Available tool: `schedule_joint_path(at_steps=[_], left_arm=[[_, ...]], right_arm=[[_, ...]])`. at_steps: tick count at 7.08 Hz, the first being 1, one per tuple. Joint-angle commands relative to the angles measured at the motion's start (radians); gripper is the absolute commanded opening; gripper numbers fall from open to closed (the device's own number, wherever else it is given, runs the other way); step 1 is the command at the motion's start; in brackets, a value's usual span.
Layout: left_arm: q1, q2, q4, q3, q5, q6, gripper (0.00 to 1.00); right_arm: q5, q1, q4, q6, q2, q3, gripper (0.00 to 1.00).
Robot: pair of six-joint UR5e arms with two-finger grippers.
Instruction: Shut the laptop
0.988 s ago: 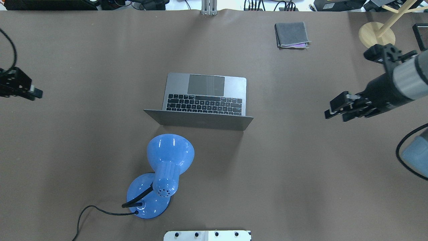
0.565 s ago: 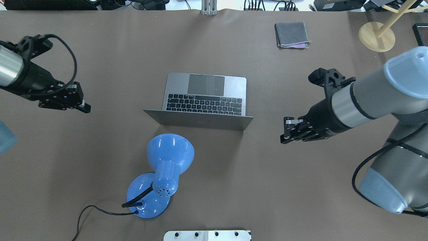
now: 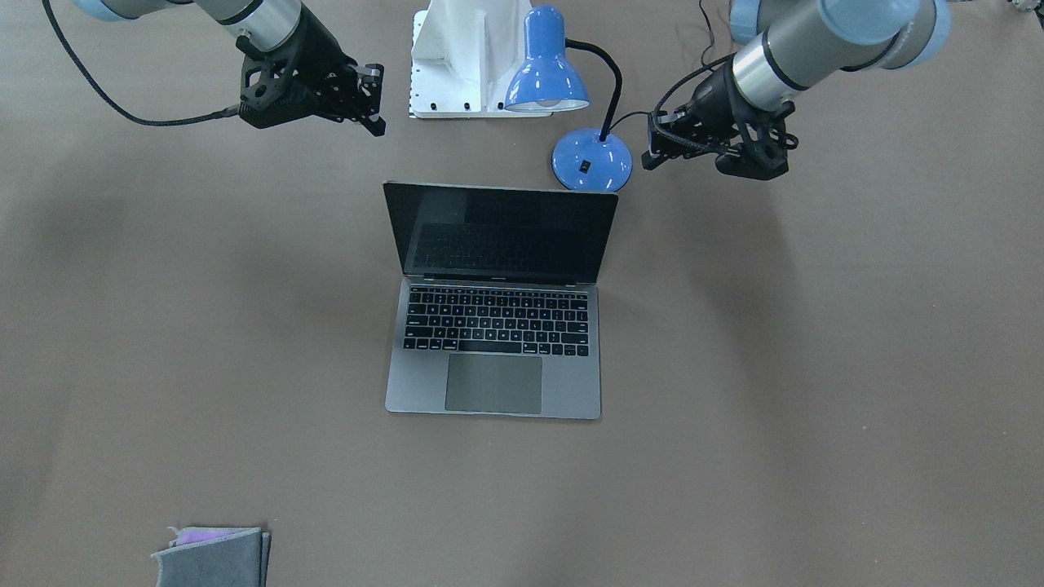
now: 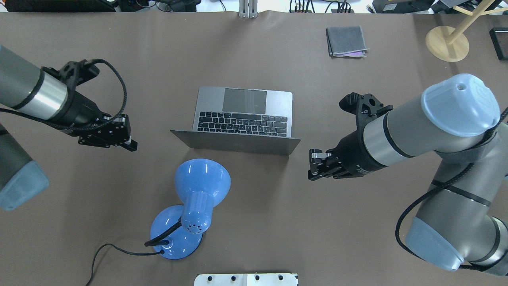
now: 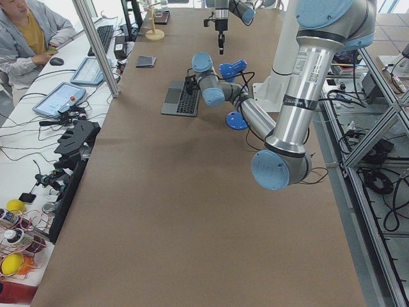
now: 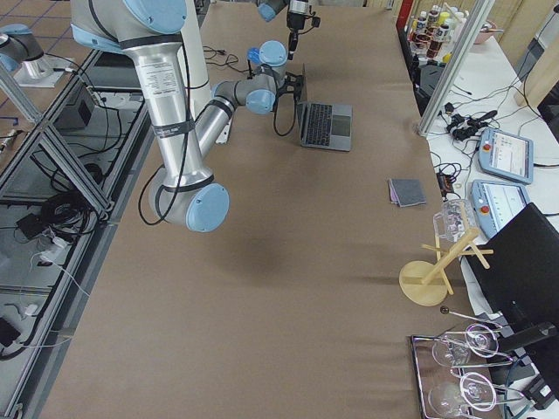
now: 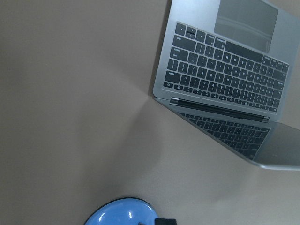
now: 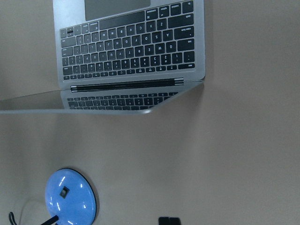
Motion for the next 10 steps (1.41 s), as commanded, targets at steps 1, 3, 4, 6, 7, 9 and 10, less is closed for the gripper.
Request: schedule_joint_path(at_steps=[1, 3, 4, 6, 7, 9, 10], left_arm=[[0.048, -0.065, 0.005, 0.024, 0.055, -0.033, 0.0], [0.05, -0.165, 0.008, 0.098, 0.077, -0.045, 0.0], [0.05, -0.167, 0.008, 0.101, 0.08, -0.042, 0.0], [0.05, -0.174, 0.007, 0.114, 0.105, -0.039, 0.0], [0.048, -0.179, 0.007, 0.124, 0.106, -0.033, 0.0], [0.042, -0.2, 0.002, 0.138, 0.151, -0.031, 0.0], [0.033, -0.202, 0.001, 0.147, 0.164, -0.018, 0.0]], right_arm=[[-0.014, 0.028, -0.006, 0.0, 0.023, -0.016, 0.0], [-0.016, 0.049, -0.006, 0.002, 0.051, -0.048, 0.0], [-0.016, 0.049, -0.006, 0.003, 0.062, -0.068, 0.0], [-0.013, 0.039, -0.006, 0.005, 0.086, -0.084, 0.0], [-0.016, 0.031, -0.004, 0.003, 0.098, -0.113, 0.0], [-0.037, 0.031, -0.004, 0.003, 0.144, -0.169, 0.0], [-0.041, 0.035, -0.003, 0.002, 0.151, -0.176, 0.0]])
